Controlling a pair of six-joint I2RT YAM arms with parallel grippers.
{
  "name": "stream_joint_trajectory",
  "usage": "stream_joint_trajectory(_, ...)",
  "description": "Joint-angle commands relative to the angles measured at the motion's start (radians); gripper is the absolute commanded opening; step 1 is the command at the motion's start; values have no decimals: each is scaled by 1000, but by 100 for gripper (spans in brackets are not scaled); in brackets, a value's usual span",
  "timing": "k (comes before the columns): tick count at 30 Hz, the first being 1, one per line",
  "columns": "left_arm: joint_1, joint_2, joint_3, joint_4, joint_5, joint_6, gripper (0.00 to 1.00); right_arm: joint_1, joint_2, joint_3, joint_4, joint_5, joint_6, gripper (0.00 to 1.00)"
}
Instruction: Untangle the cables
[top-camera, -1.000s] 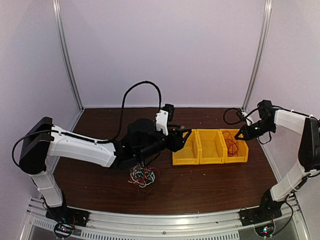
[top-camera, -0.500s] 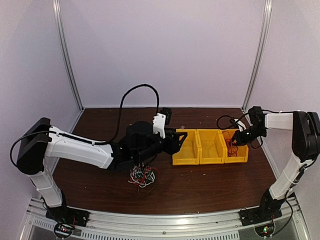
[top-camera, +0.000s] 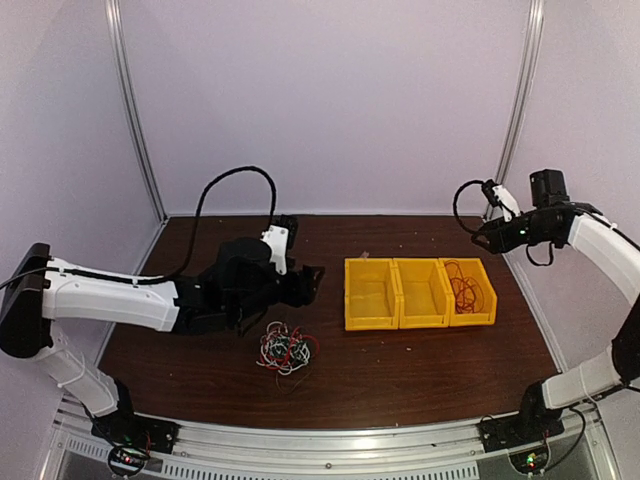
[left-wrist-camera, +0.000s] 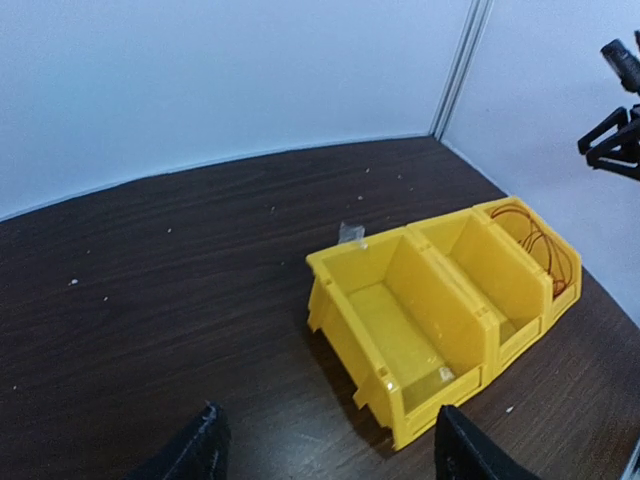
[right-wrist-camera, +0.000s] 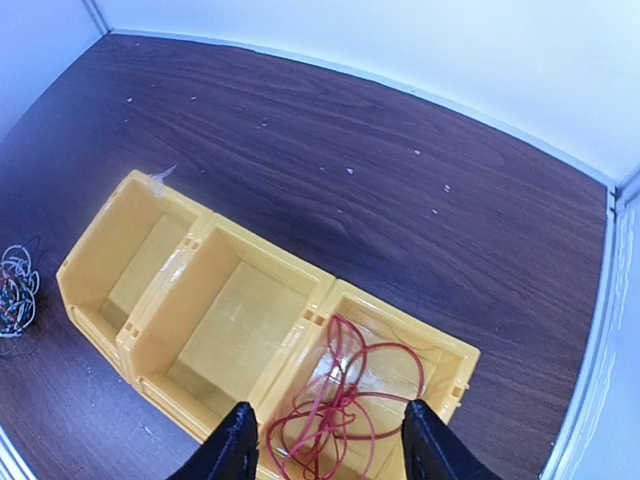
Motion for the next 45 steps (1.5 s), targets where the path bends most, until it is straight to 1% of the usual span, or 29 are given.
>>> stream_joint_trajectory(1, 19, -114, -110, -130, 31, -12, 72, 157, -27, 10, -60, -75, -107, 48)
stream_joint_trajectory(5, 30, -177, -186, -146, 228, -5, 74, 357, 38, -13, -31, -94, -133, 43)
stream_joint_trajectory(7, 32, -180, -202, -153, 278, -28, 74, 462, 95, -8, -10, -84, -148, 40)
stream_joint_trajectory(9, 33, -175, -219, -154, 277, -71, 73, 561, 154, 0, 24, -83, -151, 39)
stream_joint_trajectory(11, 32, -170, -244, -125, 236, -135, 73, 626, 213, 8, 70, -97, -136, 38)
stream_joint_trajectory(13, 34, -166, -279, -80, 223, -180, 71, 671, 278, 21, 98, -153, -131, 37)
stream_joint_trajectory(15, 36, -169, -300, -60, 198, -221, 67, 709, 326, 27, 127, -202, -141, 37)
stream_joint_trajectory(18, 38, -185, -336, -26, 194, -242, 65, 772, 383, 33, 193, -213, -136, 40)
stream_joint_trajectory(22, 40, -201, -373, -9, 204, -268, 63, 856, 483, 107, 224, -196, -110, 42)
stream_joint_trajectory(25, 41, -210, -401, 0, 204, -288, 62, 891, 557, 166, 235, -175, -82, 42)
stream_joint_trajectory(29, 46, -224, -428, 8, 195, -310, 62, 897, 633, 221, 240, -186, -58, 42)
stream_joint_trajectory(34, 49, -240, -447, 18, 195, -313, 62, 906, 675, 250, 244, -187, -51, 42)
stream_joint_trajectory(40, 50, -234, -455, 35, 193, -316, 62, 908, 705, 270, 236, -195, -50, 38)
stream_joint_trajectory(42, 50, -229, -456, 41, 193, -315, 62, 908, 714, 275, 226, -204, -58, 35)
stream_joint_trajectory(45, 51, -222, -452, 47, 195, -312, 62, 910, 727, 287, 209, -216, -66, 22)
